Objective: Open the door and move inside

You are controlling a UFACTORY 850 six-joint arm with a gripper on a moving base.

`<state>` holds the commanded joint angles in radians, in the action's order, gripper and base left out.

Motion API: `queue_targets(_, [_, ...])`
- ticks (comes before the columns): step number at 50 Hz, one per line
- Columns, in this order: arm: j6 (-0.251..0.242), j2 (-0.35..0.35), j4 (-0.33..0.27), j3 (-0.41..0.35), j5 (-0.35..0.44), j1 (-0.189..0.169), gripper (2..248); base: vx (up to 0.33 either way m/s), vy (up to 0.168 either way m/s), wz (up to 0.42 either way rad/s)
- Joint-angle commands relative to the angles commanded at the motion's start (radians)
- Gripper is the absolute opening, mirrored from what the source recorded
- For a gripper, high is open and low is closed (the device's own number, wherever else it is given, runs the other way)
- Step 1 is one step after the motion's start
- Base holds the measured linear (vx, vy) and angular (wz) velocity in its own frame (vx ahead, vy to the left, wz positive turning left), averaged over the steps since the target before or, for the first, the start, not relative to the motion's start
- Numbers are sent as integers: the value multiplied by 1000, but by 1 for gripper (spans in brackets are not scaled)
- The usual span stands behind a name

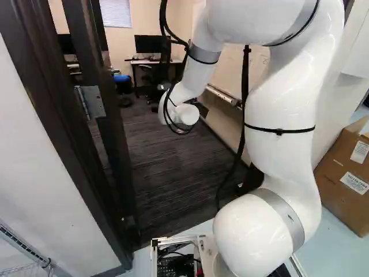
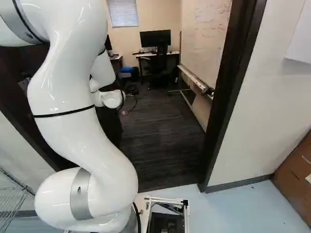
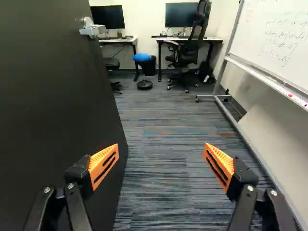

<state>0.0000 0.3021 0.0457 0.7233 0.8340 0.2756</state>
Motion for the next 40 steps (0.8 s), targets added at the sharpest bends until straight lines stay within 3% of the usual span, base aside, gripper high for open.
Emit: queue_targets(40, [0,-188,-15,-205,12,-89,247,0,0,0])
